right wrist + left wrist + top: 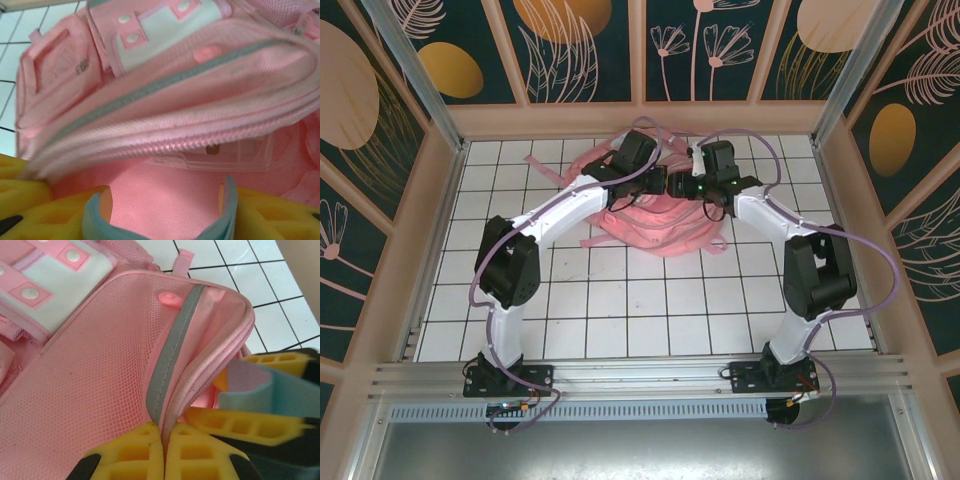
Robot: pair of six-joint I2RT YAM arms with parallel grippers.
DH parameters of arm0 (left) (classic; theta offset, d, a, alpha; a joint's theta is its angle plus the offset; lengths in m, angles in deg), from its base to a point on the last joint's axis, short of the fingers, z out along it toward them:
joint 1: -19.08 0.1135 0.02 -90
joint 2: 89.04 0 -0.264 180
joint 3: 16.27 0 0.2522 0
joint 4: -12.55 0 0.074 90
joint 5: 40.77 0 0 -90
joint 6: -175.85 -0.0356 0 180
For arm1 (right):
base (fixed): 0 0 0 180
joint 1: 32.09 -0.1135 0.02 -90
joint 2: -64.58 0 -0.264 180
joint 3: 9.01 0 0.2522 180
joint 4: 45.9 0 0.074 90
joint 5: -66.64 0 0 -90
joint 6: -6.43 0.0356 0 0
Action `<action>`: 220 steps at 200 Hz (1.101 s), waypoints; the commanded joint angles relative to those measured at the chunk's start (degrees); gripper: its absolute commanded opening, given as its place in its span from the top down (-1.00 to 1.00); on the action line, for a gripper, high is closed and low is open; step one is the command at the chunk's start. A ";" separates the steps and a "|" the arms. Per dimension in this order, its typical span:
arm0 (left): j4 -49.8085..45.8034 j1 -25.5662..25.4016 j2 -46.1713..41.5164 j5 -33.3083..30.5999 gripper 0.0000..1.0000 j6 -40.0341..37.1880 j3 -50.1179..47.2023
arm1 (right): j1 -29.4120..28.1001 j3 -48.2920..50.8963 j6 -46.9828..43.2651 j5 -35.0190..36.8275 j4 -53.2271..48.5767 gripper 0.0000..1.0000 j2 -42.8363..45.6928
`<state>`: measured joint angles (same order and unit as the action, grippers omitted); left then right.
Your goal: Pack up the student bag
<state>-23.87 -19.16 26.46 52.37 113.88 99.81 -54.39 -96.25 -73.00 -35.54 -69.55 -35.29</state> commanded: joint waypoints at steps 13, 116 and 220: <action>9.55 -0.01 -6.60 1.33 1.00 2.73 2.05 | -1.08 3.45 -1.61 2.25 1.28 -0.17 0.35; 10.33 0.02 -7.60 8.52 1.00 4.00 0.98 | -2.06 -2.96 -4.28 -5.31 10.49 -0.67 -5.38; 10.79 0.84 -8.32 5.26 1.00 3.77 -0.51 | -0.83 1.15 -2.24 -0.60 2.36 -0.92 7.15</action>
<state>-21.71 -17.39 22.27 55.74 117.20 98.92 -55.05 -96.84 -76.00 -36.46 -67.54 -35.93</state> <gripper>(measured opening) 0.062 0.982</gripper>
